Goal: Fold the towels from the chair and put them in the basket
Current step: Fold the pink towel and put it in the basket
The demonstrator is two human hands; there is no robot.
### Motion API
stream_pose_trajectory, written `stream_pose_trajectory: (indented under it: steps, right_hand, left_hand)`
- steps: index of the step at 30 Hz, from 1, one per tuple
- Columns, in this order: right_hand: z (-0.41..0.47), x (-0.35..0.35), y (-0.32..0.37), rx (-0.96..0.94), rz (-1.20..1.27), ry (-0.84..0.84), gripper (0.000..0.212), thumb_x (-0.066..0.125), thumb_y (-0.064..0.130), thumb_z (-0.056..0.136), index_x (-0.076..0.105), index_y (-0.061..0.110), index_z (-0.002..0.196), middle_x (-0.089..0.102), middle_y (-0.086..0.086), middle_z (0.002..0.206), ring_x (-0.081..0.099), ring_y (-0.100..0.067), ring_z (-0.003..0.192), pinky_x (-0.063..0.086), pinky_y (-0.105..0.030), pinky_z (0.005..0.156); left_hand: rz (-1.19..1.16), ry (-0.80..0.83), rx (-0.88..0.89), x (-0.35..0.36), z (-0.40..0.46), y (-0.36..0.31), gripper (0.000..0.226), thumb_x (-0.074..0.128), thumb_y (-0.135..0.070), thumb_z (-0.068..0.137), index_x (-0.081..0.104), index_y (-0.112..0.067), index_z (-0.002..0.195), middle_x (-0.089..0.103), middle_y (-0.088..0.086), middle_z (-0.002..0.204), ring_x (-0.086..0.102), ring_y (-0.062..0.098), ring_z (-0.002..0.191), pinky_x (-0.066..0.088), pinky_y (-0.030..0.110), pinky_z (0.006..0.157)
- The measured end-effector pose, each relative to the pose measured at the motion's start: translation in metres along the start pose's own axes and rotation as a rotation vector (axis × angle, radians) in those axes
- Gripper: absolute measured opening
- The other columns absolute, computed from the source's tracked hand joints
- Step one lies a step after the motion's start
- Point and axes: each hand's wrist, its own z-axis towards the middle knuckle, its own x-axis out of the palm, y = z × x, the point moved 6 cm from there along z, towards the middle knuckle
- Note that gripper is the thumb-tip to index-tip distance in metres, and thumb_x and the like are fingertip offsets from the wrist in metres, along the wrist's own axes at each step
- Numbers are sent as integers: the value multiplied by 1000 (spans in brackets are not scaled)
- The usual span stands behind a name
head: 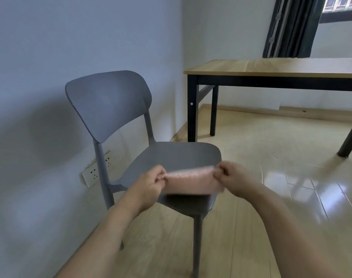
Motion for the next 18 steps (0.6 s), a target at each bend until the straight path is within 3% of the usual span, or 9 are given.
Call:
stream_pose_trajectory:
  steps: [2, 4, 10, 15, 18]
  right_hand:
    - [-3, 24, -23, 132, -90, 235, 16, 47, 19, 94, 54, 11, 82, 56, -4, 79, 52, -18, 71, 41, -30, 65]
    - [-5, 35, -31, 210, -94, 361, 18, 44, 20, 95, 50, 17, 78, 57, -2, 78, 55, -15, 68, 43, -25, 61]
    - [16, 29, -36, 241, -131, 131, 27, 35, 24, 101, 51, 5, 109, 55, -19, 107, 45, -20, 83, 36, -30, 68]
    - [26, 43, -51, 305, -59, 24, 27, 34, 20, 101, 48, 1, 115, 51, -16, 121, 50, -28, 96, 37, -29, 74]
    - [32, 51, -52, 270, 4, -40, 27, 34, 20, 101, 47, 0, 115, 53, -17, 118, 51, -29, 95, 39, -31, 72]
  left_hand:
    - [28, 138, -106, 19, -1, 24, 18, 46, -20, 97, 48, -22, 79, 53, -4, 78, 46, 17, 77, 36, 33, 66]
    - [7, 114, -134, 23, 4, 32, 16, 46, -20, 96, 49, -18, 81, 54, -4, 78, 46, 17, 76, 35, 33, 66]
    - [138, -47, -141, 30, 22, 21, 15, 36, -30, 100, 48, -21, 95, 59, -2, 90, 54, 16, 81, 39, 31, 61]
    - [267, -133, -196, 47, 47, 28, 17, 35, -32, 100, 45, -19, 96, 62, 4, 101, 55, 25, 88, 44, 37, 75]
    - [370, -91, -265, 55, 59, 33, 17, 37, -24, 96, 47, -15, 105, 61, 10, 110, 56, 32, 99, 42, 37, 77]
